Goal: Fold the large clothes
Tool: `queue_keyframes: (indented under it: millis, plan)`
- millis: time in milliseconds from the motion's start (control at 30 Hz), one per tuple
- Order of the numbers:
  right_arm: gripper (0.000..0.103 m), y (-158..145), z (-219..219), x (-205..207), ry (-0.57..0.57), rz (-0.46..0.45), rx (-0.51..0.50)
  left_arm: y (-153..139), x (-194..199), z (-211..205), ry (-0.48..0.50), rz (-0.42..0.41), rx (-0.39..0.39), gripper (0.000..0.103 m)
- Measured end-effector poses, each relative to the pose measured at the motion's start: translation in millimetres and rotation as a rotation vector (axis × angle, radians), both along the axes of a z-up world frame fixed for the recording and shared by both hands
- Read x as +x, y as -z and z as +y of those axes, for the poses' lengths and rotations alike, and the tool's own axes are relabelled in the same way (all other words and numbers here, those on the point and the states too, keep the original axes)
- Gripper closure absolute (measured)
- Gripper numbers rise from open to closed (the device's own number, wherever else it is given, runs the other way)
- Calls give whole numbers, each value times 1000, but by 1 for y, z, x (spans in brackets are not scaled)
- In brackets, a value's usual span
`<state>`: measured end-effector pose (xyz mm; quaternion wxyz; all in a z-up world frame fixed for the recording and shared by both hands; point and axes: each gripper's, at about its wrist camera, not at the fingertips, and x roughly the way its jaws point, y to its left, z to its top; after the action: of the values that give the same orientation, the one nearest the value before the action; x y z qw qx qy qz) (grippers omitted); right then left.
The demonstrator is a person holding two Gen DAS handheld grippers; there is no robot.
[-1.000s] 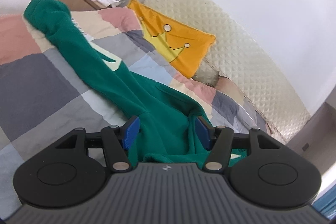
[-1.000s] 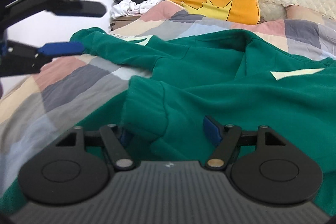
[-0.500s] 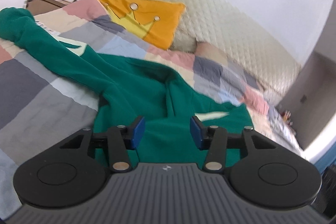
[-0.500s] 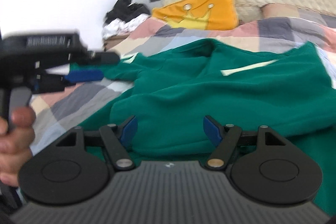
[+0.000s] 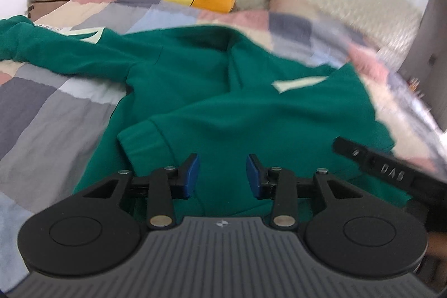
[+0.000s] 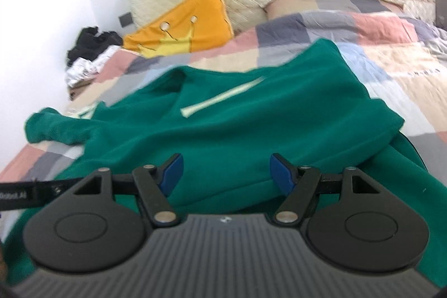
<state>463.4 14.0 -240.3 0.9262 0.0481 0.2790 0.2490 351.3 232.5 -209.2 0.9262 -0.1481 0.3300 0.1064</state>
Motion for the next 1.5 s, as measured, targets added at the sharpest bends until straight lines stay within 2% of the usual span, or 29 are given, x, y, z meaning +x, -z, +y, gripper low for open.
queue_keyframes:
  millis: [133,233,467,667,800,967,1133,1267,1500]
  plan:
    - [40,15,-2,11,4,35,4,13,9,-6,-14,76,79,60]
    - [40,25,0,15,6,64,1,23,16,-7,-15,121,101,60]
    - [40,36,4,17,11,77,-21,31,22,-12,-7,149,161,60]
    - [40,21,-5,10,37,95,32,21,12,-14,-9,110,152,58]
    - [39,2,-10,-6,28,63,45,8,-2,-17,-5,55,130,53]
    - [39,-21,-21,-34,16,9,45,-8,-28,-26,-2,-12,99,53]
    - [39,-41,-31,-56,12,-34,46,-24,-58,-41,12,-66,117,53]
    - [39,-51,-41,-74,20,-45,80,-36,-82,-50,16,-111,116,53]
    - [39,-66,-55,-113,25,-112,75,-53,-120,-59,10,-176,117,51]
